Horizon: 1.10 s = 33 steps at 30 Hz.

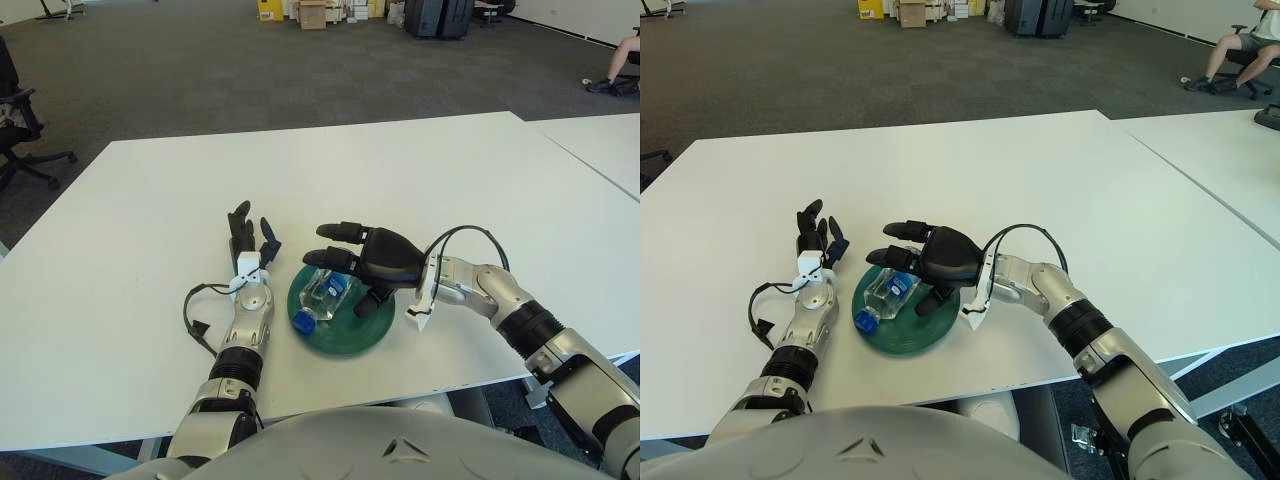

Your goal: Put the bottle into the plate.

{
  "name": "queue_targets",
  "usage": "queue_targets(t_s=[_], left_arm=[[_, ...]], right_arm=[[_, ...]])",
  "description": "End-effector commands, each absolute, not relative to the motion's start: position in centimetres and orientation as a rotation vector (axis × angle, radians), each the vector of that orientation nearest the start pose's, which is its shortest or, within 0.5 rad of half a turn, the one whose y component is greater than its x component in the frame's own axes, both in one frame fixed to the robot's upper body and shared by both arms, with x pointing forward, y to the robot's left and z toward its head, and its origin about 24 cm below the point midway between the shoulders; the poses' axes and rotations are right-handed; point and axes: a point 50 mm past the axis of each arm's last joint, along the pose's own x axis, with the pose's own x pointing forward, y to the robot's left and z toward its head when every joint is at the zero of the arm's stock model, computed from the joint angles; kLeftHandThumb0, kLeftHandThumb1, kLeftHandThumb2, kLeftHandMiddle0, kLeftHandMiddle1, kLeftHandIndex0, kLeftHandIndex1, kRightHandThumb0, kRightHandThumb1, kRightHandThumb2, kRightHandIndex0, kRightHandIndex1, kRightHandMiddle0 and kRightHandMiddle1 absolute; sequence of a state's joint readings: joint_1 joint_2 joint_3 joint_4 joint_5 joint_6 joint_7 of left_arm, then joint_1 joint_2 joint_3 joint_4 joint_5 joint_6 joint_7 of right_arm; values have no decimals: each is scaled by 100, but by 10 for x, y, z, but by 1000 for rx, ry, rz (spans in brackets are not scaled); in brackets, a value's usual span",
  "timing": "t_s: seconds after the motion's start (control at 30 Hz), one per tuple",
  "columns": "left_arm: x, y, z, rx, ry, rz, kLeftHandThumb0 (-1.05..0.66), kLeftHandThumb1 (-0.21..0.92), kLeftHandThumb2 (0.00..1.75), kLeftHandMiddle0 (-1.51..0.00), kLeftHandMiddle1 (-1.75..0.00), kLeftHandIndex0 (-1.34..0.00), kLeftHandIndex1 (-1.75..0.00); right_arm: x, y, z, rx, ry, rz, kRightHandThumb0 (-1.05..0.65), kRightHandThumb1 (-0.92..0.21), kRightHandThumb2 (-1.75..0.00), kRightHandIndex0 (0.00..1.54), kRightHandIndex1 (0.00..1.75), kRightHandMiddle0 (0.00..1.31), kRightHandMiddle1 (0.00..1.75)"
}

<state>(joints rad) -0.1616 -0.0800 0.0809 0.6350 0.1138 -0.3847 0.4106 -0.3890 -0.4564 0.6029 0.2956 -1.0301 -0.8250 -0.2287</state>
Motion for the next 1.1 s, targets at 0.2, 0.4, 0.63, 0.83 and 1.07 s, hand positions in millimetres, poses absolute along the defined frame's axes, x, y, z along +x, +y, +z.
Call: queue_targets(t_s=[0.2,0.4,0.63,0.83,1.07], left_arm=[[257,149,-21,46,61,359,-77,92,92,-36,-1,0,-76],[258,151,-21,57,61,362,-79,92,93,-37,-1,0,-79],[259,153,-22,68,56,368,-79,92,91,-37,-1,0,-80],[257,152,-17,64,34,371,-82,92,90,-36,0,0,-77],[257,152,-16,77,32,380,-85,92,92,-35,0,0,-76]], right_arm=[[266,-63,88,-1130,-1034,802,-93,-92,-88,28,5,0,54],[273,-61,98,-1044,-1021,684,-93,-92,-88,30,5,0,57],[284,-59,118,-873,-985,536,-93,-92,-85,31,4,0,59],[288,-60,132,-682,-946,407,-92,-92,-82,31,4,0,58],[306,-71,145,-451,-806,314,-88,-92,-76,32,4,0,61]])
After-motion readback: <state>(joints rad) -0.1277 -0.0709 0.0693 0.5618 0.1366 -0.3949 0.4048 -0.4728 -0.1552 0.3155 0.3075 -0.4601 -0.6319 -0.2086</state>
